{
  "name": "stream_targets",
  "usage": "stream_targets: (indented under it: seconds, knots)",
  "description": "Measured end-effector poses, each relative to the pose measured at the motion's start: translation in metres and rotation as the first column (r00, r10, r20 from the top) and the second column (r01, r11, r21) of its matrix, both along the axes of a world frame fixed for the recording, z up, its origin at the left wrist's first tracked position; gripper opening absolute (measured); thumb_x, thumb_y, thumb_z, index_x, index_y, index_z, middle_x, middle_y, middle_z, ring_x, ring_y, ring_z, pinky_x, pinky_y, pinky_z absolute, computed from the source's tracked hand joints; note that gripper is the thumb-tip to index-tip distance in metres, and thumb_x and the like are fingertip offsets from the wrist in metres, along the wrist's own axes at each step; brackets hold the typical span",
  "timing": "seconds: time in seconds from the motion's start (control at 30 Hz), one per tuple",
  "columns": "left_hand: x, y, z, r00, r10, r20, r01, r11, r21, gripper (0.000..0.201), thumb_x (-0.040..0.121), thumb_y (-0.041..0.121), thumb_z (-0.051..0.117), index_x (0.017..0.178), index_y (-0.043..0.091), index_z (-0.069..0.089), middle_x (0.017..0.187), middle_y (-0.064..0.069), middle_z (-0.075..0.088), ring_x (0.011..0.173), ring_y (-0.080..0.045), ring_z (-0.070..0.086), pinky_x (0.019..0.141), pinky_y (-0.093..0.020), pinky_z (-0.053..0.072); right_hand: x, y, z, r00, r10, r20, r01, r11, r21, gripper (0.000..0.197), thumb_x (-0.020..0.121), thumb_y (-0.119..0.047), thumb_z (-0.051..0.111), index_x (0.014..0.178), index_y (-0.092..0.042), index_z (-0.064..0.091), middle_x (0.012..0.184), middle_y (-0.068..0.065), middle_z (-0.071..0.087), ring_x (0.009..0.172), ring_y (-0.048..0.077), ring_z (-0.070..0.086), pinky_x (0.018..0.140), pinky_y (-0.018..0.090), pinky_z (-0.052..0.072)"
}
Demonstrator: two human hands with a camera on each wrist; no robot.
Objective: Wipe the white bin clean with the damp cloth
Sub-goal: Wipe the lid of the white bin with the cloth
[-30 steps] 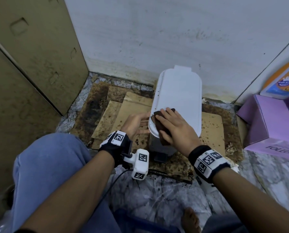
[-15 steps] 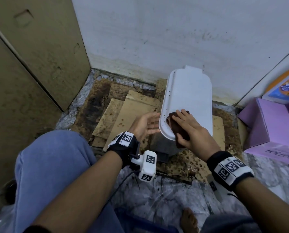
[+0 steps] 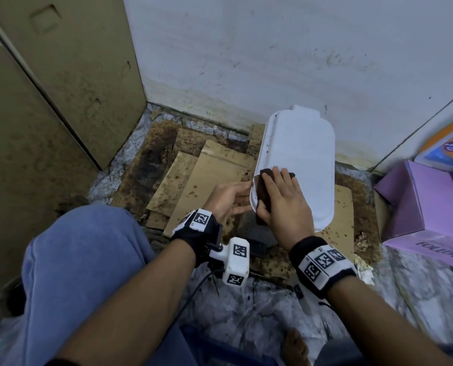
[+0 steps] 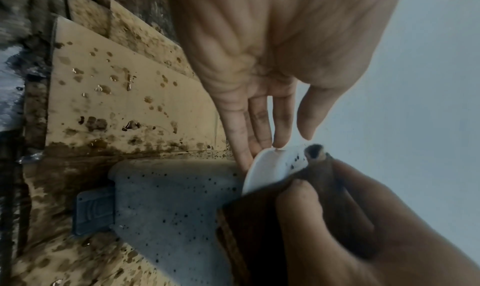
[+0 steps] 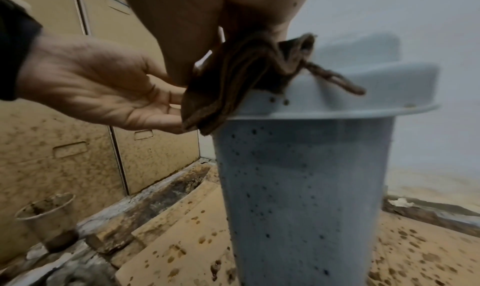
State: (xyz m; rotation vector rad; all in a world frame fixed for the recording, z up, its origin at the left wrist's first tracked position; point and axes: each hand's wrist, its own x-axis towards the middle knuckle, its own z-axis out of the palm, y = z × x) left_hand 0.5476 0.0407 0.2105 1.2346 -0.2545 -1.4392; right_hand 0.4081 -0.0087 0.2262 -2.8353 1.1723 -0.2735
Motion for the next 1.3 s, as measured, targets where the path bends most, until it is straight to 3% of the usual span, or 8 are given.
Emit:
stream_targets:
  seconds: [0.1, 0.2, 0.47, 0.83, 0.93, 1.07, 1.17, 1.3]
  knots:
    - [0.000, 0.000, -0.002, 0.999, 0.028, -0.026, -0.028, 0.999, 0.021, 0.021, 0.097, 0.015, 0.053, 0.103, 0.005, 0.070, 0.093, -0.009, 0.067, 0.081, -0.017, 0.063, 0.064, -0.023, 0.057, 0.019, -0.006, 0.007, 0.998, -0.056, -0.020, 0.057, 0.997, 0.055, 0.054, 0.089, -0.024, 0.055, 0.140, -0.008, 0.042, 0.153, 0.018, 0.029, 0.143, 0.033, 0.023, 0.120, 0.041, 0.013]
    - [-0.001, -0.001, -0.002, 0.998, 0.034, -0.045, -0.033, 0.999, 0.026, 0.020, 0.097, 0.016, 0.052, 0.105, 0.006, 0.067, 0.089, -0.006, 0.065, 0.076, -0.015, 0.061, 0.054, -0.018, 0.054, 0.030, -0.011, 0.013, 0.995, -0.102, -0.006, 0.102, 0.992, 0.081, 0.054, 0.088, -0.024, 0.053, 0.139, -0.011, 0.043, 0.154, 0.014, 0.028, 0.144, 0.030, 0.020, 0.119, 0.039, 0.014]
    - [0.001, -0.004, 0.002, 0.998, -0.005, -0.059, 0.007, 0.999, 0.034, 0.029, 0.098, 0.009, 0.051, 0.122, -0.002, 0.063, 0.105, -0.013, 0.069, 0.083, -0.019, 0.066, 0.073, -0.026, 0.059, -0.005, 0.002, 0.022, 0.998, 0.014, -0.061, -0.002, 0.983, 0.182, 0.065, 0.091, -0.026, 0.054, 0.149, -0.016, 0.025, 0.159, 0.009, 0.013, 0.147, 0.024, 0.006, 0.118, 0.031, 0.002]
    - [0.003, -0.012, -0.006, 0.997, 0.020, -0.072, -0.015, 0.998, 0.062, 0.030, 0.095, -0.001, 0.055, 0.124, -0.003, 0.062, 0.098, -0.010, 0.068, 0.079, -0.015, 0.065, 0.052, -0.019, 0.054, 0.029, -0.019, 0.020, 0.986, -0.093, -0.135, 0.105, 0.991, 0.084, 0.056, 0.087, -0.032, 0.053, 0.137, -0.012, 0.039, 0.152, 0.016, 0.029, 0.141, 0.033, 0.025, 0.115, 0.044, 0.024]
    - [0.002, -0.013, -0.008, 0.996, 0.000, -0.085, 0.005, 0.999, 0.054, 0.031, 0.096, -0.006, 0.048, 0.124, -0.004, 0.061, 0.097, -0.011, 0.068, 0.074, -0.014, 0.067, 0.057, -0.021, 0.057, 0.039, -0.034, 0.030, 0.985, -0.130, -0.110, 0.139, 0.987, 0.082, 0.049, 0.082, -0.029, 0.057, 0.127, -0.012, 0.046, 0.134, 0.012, 0.043, 0.122, 0.032, 0.041, 0.098, 0.045, 0.041]
    - [0.002, -0.014, -0.007, 0.993, -0.004, -0.121, 0.010, 0.999, 0.049, 0.028, 0.099, 0.006, 0.048, 0.122, -0.001, 0.063, 0.096, -0.009, 0.070, 0.080, -0.019, 0.067, 0.068, -0.028, 0.060, 0.046, -0.055, 0.048, 0.976, -0.161, -0.145, 0.187, 0.963, 0.195, 0.051, 0.081, -0.029, 0.063, 0.127, -0.017, 0.046, 0.123, 0.006, 0.047, 0.112, 0.029, 0.046, 0.086, 0.041, 0.044]
    - [0.003, -0.015, -0.005, 0.991, -0.003, -0.133, 0.011, 0.998, 0.059, 0.022, 0.100, 0.015, 0.050, 0.111, 0.004, 0.066, 0.092, -0.007, 0.068, 0.080, -0.021, 0.066, 0.074, -0.032, 0.058, 0.042, -0.056, 0.053, 0.971, -0.117, -0.210, 0.166, 0.958, 0.235, 0.061, 0.081, -0.033, 0.065, 0.134, -0.016, 0.041, 0.134, 0.009, 0.040, 0.120, 0.031, 0.042, 0.092, 0.041, 0.042]
    - [0.002, -0.015, -0.004, 0.992, -0.030, -0.127, 0.037, 0.998, 0.053, 0.019, 0.100, 0.020, 0.051, 0.098, 0.010, 0.067, 0.083, -0.004, 0.067, 0.066, -0.014, 0.066, 0.060, -0.026, 0.058, 0.025, -0.031, 0.043, 0.962, -0.030, -0.272, 0.083, 0.979, 0.188, 0.076, 0.081, -0.039, 0.061, 0.143, -0.011, 0.029, 0.151, 0.016, 0.022, 0.136, 0.033, 0.022, 0.110, 0.045, 0.029]
